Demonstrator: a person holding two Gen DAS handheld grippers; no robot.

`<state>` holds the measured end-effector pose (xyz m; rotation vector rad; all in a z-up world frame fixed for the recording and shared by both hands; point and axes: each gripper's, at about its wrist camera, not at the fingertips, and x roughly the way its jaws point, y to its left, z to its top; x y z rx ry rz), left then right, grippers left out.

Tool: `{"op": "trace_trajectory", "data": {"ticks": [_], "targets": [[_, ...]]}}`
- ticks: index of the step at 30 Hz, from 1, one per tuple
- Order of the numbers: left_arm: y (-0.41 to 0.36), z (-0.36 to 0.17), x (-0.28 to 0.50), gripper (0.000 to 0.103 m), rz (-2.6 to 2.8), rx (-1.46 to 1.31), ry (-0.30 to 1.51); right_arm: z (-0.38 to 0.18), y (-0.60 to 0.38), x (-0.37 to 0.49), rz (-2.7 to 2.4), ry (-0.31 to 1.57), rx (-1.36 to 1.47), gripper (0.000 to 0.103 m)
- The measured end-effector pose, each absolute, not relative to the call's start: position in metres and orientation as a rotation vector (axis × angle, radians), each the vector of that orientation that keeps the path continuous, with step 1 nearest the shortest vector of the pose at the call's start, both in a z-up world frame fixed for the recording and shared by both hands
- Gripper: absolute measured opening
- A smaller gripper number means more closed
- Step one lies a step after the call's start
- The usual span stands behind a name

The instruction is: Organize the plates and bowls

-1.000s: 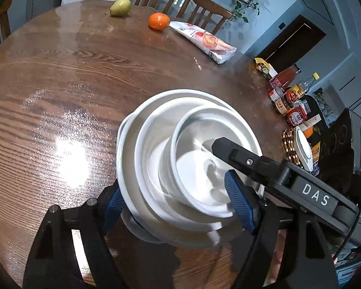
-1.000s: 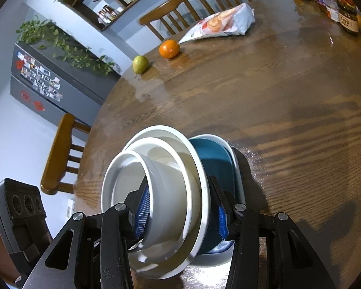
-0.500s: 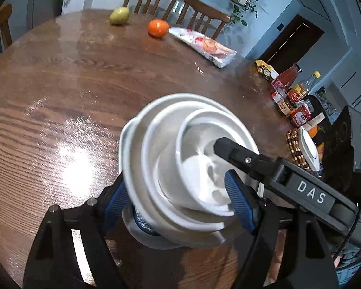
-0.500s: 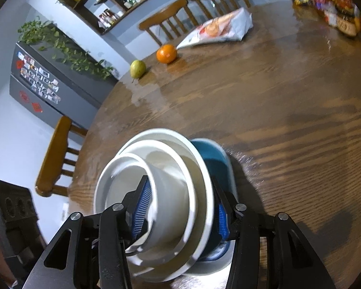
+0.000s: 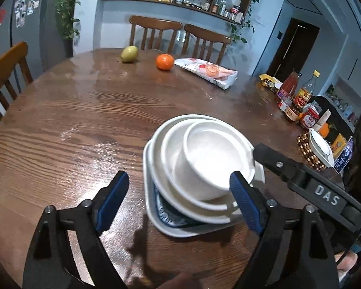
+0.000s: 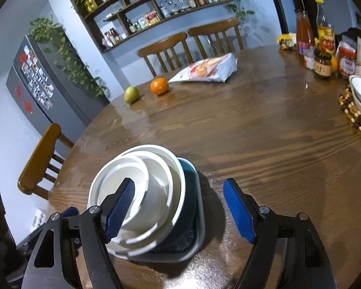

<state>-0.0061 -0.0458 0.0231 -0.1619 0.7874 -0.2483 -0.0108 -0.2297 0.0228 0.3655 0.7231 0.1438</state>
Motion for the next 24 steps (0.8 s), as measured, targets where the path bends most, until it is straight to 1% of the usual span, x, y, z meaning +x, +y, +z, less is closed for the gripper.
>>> {"op": "trace_trajectory", "data": {"ticks": [2, 3, 4, 6, 14, 24], "targets": [[-0.044, 0.022, -0.013, 0.101, -0.229, -0.148, 0.771, 0.025, -0.229, -0.018, 0.149, 0.711, 0.351, 0.081], [-0.042, 0.022, -0.016, 0.102, -0.211, -0.137, 0.759, 0.025, -0.228, -0.023, 0.155, 0.702, 0.344, 0.082], [-0.042, 0.023, -0.019, 0.102, -0.193, -0.126, 0.75, 0.026, -0.228, -0.027, 0.16, 0.694, 0.337, 0.086], [-0.041, 0.023, -0.026, 0.102, -0.16, -0.1, 0.728, 0.026, -0.225, -0.037, 0.174, 0.669, 0.315, 0.089], [-0.043, 0.01, -0.042, 0.102, -0.152, -0.048, 0.746, 0.017, -0.213, -0.057, 0.235, 0.655, 0.253, 0.089], [-0.04, -0.003, -0.04, 0.102, -0.142, -0.079, 0.8, 0.008, -0.213, -0.06, 0.267, 0.668, 0.254, 0.09]]}}
